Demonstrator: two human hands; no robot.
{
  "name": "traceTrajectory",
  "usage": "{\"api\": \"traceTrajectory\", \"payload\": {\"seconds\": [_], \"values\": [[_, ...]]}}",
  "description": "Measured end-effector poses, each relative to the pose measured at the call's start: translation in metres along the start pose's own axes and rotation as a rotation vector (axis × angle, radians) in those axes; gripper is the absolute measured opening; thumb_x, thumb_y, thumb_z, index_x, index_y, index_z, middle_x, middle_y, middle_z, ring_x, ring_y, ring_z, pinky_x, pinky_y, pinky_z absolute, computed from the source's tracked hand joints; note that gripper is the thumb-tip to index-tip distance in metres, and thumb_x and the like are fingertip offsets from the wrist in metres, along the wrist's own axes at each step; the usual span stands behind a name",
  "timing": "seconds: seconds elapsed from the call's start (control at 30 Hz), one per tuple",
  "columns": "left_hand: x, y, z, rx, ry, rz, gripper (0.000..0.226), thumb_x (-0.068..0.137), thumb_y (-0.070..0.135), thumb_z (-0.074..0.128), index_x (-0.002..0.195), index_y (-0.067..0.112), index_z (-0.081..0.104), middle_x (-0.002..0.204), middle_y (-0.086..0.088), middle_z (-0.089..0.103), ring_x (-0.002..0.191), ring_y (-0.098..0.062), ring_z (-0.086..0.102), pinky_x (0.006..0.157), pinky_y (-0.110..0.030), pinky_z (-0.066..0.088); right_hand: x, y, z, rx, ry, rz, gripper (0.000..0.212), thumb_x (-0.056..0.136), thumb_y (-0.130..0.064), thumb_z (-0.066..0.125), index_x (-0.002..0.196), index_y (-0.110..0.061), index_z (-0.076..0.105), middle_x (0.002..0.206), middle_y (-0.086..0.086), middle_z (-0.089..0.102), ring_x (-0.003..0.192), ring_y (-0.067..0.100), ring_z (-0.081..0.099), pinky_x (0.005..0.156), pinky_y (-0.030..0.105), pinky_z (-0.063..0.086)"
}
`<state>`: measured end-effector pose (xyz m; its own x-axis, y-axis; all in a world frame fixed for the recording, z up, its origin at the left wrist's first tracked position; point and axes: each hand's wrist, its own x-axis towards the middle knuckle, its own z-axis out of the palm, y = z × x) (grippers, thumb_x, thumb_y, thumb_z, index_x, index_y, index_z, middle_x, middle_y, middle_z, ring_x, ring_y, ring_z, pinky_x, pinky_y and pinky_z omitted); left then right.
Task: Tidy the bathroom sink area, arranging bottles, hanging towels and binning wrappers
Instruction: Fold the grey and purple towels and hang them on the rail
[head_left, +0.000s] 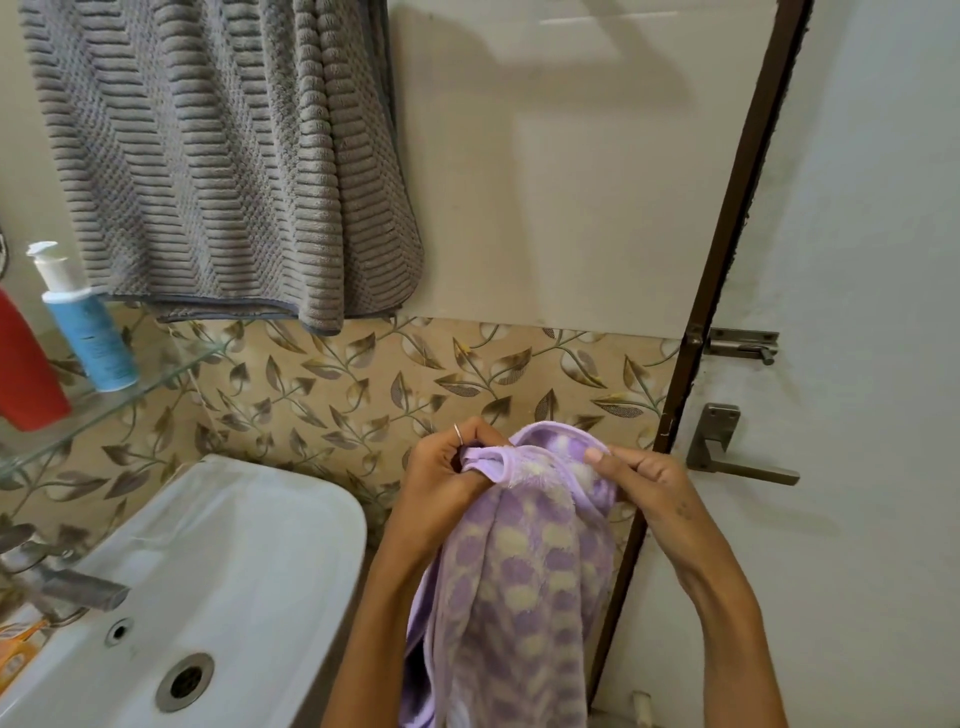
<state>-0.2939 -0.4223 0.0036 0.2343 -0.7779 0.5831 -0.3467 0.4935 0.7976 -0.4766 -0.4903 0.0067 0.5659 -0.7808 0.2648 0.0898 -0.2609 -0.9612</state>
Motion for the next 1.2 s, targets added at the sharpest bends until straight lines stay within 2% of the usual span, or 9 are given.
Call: {"api": "traceTrajectory", "payload": {"seconds": [0.17, 0.3, 0.37, 0.47, 0.63, 0.73, 0.87, 1.0, 1.2], "values": [[0.0, -0.005, -0.005, 0.016, 0.034, 0.011, 0.008, 0.067, 0.026, 0.05, 0.065, 0.026, 0.058, 0.064, 0.022, 0.067, 0.059, 0.008, 0.058, 0.059, -0.006, 0.045, 0.0, 0.009, 0.005, -0.109, -0.091, 0.036, 0.041, 0.055, -0.047, 0.079, 0.093, -0.048, 0.065, 0.093, -0.02, 0.072, 0.09, 0.002, 0.067, 0.072, 0.019, 0.056], [-0.001, -0.007, -0.011, -0.003, 0.054, 0.007, 0.014, 0.068, 0.029, 0.054, 0.065, 0.016, 0.059, 0.062, 0.029, 0.065, 0.059, 0.011, 0.059, 0.059, -0.003, 0.046, 0.004, 0.015, 0.014, -0.187, -0.037, -0.045, 0.03, 0.076, -0.033, 0.07, 0.096, -0.054, 0.059, 0.093, -0.022, 0.069, 0.095, 0.003, 0.065, 0.072, 0.014, 0.054], [-0.003, -0.007, -0.016, -0.025, 0.077, -0.005, 0.028, 0.072, 0.032, 0.062, 0.066, 0.005, 0.064, 0.062, 0.027, 0.066, 0.059, 0.009, 0.06, 0.059, -0.005, 0.047, 0.005, 0.016, 0.017, -0.125, -0.001, -0.084, 0.036, 0.077, -0.043, 0.063, 0.107, -0.059, 0.053, 0.102, -0.017, 0.069, 0.098, 0.005, 0.064, 0.075, 0.017, 0.055], [-0.006, -0.005, -0.02, -0.039, 0.103, -0.002, 0.003, 0.067, 0.023, 0.063, 0.067, 0.022, 0.065, 0.061, 0.022, 0.067, 0.058, 0.005, 0.061, 0.058, -0.009, 0.049, 0.007, 0.017, 0.019, -0.076, 0.089, -0.176, 0.052, 0.081, -0.038, 0.057, 0.121, -0.065, 0.037, 0.102, 0.0, 0.07, 0.091, 0.015, 0.067, 0.075, 0.023, 0.057], [-0.008, 0.0, -0.022, -0.056, 0.115, -0.01, 0.003, 0.066, 0.02, 0.062, 0.067, 0.018, 0.06, 0.06, 0.017, 0.067, 0.057, 0.003, 0.06, 0.058, -0.01, 0.048, 0.008, 0.021, 0.023, -0.158, 0.096, -0.307, 0.048, 0.091, -0.001, 0.049, 0.098, -0.046, 0.067, 0.105, -0.021, 0.066, 0.102, -0.006, 0.059, 0.081, 0.007, 0.047], [-0.008, 0.0, -0.021, -0.066, 0.126, 0.0, 0.01, 0.065, 0.028, 0.057, 0.066, 0.018, 0.059, 0.061, 0.016, 0.067, 0.057, 0.004, 0.059, 0.057, -0.01, 0.048, 0.008, 0.022, 0.021, -0.081, 0.025, -0.223, 0.028, 0.09, -0.017, 0.048, 0.101, -0.034, 0.068, 0.112, -0.012, 0.067, 0.108, -0.002, 0.058, 0.084, 0.007, 0.045], [-0.006, -0.003, -0.017, -0.065, 0.134, 0.008, 0.006, 0.065, 0.027, 0.056, 0.066, 0.023, 0.06, 0.062, 0.018, 0.067, 0.057, 0.006, 0.059, 0.056, -0.008, 0.047, 0.006, 0.022, 0.018, -0.228, -0.019, -0.199, 0.025, 0.07, -0.052, 0.068, 0.093, -0.044, 0.067, 0.101, -0.023, 0.065, 0.101, -0.003, 0.059, 0.082, 0.009, 0.047], [-0.005, -0.008, -0.012, -0.028, 0.157, -0.004, 0.01, 0.065, 0.027, 0.054, 0.064, 0.032, 0.062, 0.061, 0.023, 0.067, 0.057, 0.009, 0.06, 0.056, -0.004, 0.046, 0.007, 0.023, 0.021, -0.32, 0.113, -0.314, 0.012, 0.07, -0.046, 0.066, 0.079, -0.038, 0.066, 0.089, -0.016, 0.065, 0.085, 0.004, 0.061, 0.073, 0.016, 0.051], [-0.005, -0.014, -0.014, -0.018, 0.097, -0.013, 0.014, 0.07, 0.028, 0.053, 0.073, 0.035, 0.066, 0.073, 0.028, 0.07, 0.069, 0.01, 0.063, 0.065, -0.003, 0.047, 0.003, 0.025, 0.017, -0.211, 0.194, -0.13, 0.027, 0.076, -0.047, 0.053, 0.08, -0.021, 0.061, 0.073, -0.008, 0.063, 0.07, 0.002, 0.059, 0.06, 0.011, 0.047]]}}
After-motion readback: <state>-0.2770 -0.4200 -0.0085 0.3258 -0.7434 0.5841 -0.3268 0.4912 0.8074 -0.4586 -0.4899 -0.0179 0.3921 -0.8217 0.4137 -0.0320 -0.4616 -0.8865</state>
